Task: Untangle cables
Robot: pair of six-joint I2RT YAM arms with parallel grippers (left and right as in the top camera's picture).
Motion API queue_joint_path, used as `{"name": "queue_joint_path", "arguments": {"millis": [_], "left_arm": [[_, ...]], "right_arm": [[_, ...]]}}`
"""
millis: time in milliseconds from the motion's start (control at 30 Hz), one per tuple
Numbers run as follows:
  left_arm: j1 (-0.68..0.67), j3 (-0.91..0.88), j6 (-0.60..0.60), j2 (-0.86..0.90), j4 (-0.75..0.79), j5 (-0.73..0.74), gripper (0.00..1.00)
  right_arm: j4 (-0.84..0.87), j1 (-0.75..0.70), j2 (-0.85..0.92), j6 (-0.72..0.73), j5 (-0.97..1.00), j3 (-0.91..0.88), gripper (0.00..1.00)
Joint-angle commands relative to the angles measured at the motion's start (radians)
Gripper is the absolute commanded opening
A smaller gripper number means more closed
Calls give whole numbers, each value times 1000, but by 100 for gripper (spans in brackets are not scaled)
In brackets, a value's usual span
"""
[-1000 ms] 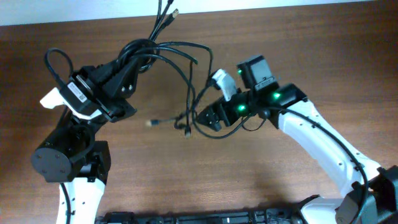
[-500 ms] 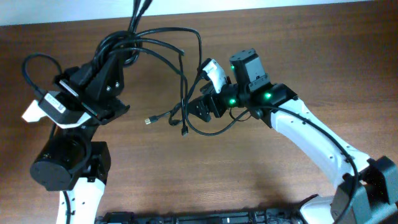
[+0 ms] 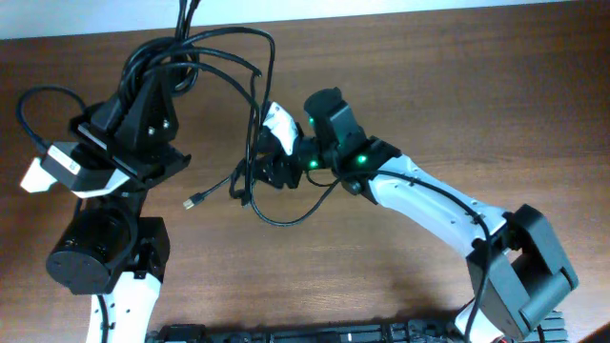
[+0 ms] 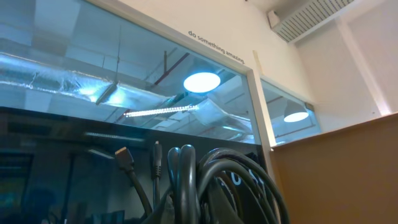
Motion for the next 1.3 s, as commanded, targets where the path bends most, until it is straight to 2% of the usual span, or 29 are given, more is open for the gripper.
{"name": "queue_joint_path", "arguments": {"millis": [0,33,67,200,300,433,600,733,900,1100,1167,1200,1233,1267], "left_arm": [[3,17,-13,-10,10,-42,0],[3,17,-13,-10,10,-46,0],[3,17,-13,-10,9,-51,0],[6,17,2,-10,-12,-64,0],[41,17,14,-10,-106,-64,0],[89,17,34,-10,-302,-63,0],[98,17,199,-10,-615,-64,0],[98,16,273,-10,-879,-200,0],[98,16,273,-10,-1151,-336,0],[97,16,274,-8,-1452,-313,0],[97,16,324,-1,-1556,-251,0],[97,16,337,5,-1580,-211,3],[97,16,336,12,-1597,-164,20],[97,16,337,18,-1604,-119,43]], "right_arm": [[24,15,9,-7,-85,3,18],[24,15,9,-10,-103,3,9],[24,15,9,-10,-122,3,4],[10,2,9,-9,-145,3,4],[-31,-36,6,-5,-190,3,4],[-121,-104,3,21,-201,3,4],[-211,-166,2,32,-200,3,4],[-293,-236,-10,32,-193,3,4],[-434,-364,-15,32,-193,3,4],[-520,-417,-25,32,-201,3,4],[-520,-416,-30,32,-201,3,4],[-520,-417,-31,32,-201,3,4],[-520,-417,-31,32,-201,3,4],[-520,-416,-31,32,-201,3,4]]}}
